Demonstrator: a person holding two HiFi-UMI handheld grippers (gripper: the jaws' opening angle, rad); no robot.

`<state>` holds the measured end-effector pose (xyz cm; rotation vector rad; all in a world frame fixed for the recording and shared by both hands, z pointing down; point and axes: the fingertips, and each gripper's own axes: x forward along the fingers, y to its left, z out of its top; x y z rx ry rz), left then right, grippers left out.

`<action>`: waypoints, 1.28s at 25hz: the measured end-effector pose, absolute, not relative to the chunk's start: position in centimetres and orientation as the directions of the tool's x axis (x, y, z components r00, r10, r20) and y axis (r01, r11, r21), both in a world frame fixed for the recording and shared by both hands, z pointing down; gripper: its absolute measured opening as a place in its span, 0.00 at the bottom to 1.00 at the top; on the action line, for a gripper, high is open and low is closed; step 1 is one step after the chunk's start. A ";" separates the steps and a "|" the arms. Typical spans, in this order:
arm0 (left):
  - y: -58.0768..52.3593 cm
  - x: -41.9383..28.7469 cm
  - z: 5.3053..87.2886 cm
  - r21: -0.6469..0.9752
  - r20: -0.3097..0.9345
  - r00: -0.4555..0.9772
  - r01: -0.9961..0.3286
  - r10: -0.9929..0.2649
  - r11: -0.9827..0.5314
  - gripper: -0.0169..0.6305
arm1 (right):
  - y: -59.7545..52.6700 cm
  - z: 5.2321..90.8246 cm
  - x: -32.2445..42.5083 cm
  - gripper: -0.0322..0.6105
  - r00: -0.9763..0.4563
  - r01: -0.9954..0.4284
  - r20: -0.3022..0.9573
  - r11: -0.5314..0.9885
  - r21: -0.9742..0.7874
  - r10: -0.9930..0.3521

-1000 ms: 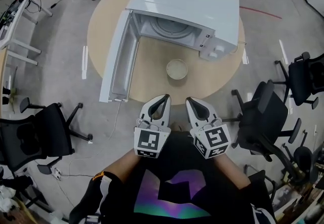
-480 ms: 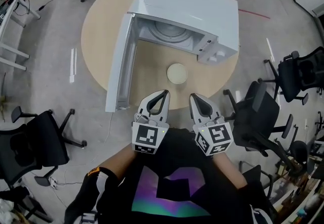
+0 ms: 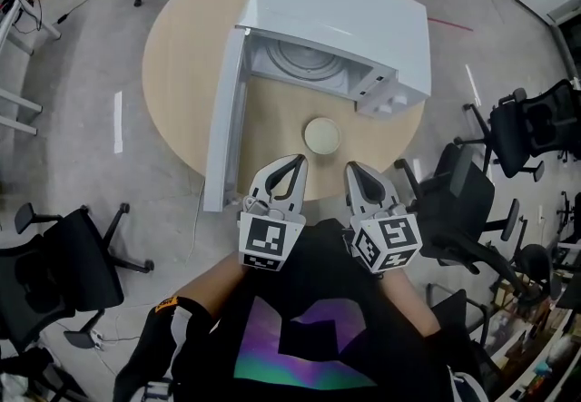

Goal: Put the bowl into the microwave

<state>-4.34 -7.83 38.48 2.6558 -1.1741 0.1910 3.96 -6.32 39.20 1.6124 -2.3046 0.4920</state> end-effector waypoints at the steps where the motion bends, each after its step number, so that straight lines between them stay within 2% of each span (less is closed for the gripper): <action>1: -8.0 -4.5 38.6 0.162 0.210 0.673 -0.739 -0.709 -0.654 0.10 | -6.5 39.3 3.9 0.07 -0.328 -0.944 0.422 0.309 -0.114 -0.845; 12: -9.0 -3.3 39.8 0.193 0.221 0.688 -0.726 -0.692 -0.660 0.10 | -7.3 40.7 5.6 0.07 -0.275 -0.961 0.466 0.242 -0.131 -0.841; 22: -11.5 -2.8 40.6 0.150 0.268 0.619 -0.783 -0.738 -0.603 0.10 | -10.5 43.7 7.8 0.07 -0.304 -0.953 0.509 0.251 -0.172 -0.805; 32: -13.7 -1.6 43.5 0.145 0.349 0.573 -0.815 -0.742 -0.561 0.10 | -13.0 49.4 9.2 0.08 -0.361 -0.932 0.626 0.242 -0.269 -0.692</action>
